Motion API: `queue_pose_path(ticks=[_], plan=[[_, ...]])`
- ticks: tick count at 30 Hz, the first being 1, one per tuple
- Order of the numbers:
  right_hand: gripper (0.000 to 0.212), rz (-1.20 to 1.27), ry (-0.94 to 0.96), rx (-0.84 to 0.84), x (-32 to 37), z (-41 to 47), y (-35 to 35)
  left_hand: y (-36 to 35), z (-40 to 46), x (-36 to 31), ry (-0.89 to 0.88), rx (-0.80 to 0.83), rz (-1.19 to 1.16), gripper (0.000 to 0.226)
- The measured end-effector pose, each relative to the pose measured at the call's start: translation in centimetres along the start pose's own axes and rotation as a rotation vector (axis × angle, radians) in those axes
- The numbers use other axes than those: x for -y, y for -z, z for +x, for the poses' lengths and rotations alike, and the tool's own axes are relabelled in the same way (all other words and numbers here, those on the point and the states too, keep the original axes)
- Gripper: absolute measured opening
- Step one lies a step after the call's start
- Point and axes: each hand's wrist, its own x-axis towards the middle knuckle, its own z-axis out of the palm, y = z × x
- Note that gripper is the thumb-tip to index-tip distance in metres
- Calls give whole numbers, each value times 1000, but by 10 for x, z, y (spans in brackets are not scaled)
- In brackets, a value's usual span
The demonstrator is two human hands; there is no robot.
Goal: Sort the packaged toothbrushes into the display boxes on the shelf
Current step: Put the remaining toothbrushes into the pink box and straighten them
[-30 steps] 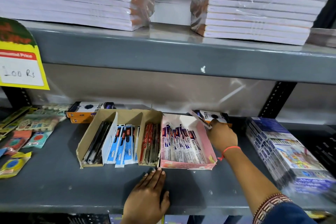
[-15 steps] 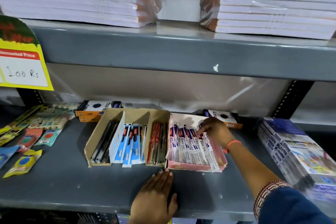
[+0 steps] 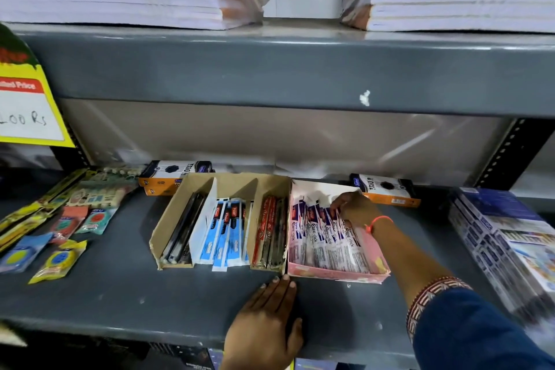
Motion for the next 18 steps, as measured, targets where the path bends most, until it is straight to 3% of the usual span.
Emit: queue_pose_path(ticks=[2, 6, 9, 12, 14, 18], plan=[[35, -109, 31, -19, 1, -1, -4, 0, 0, 0, -1, -5, 1, 54], [33, -560, 162, -107, 5, -10, -8, -1, 0, -1, -1, -8, 9, 54], [35, -568, 311, -246, 16, -22, -18, 2, 0, -2, 11, 14, 16, 54], [48, -433, 431, 49, 31, -36, -39, 5, 0, -4, 10, 28, 12, 53], [55, -522, 396, 219, 36, -41, -51, 6, 0, -5, 19, 44, -13, 50], [61, -550, 290, 266, 24, -41, -49, 8, 2, -7, 48, 42, -15, 53]])
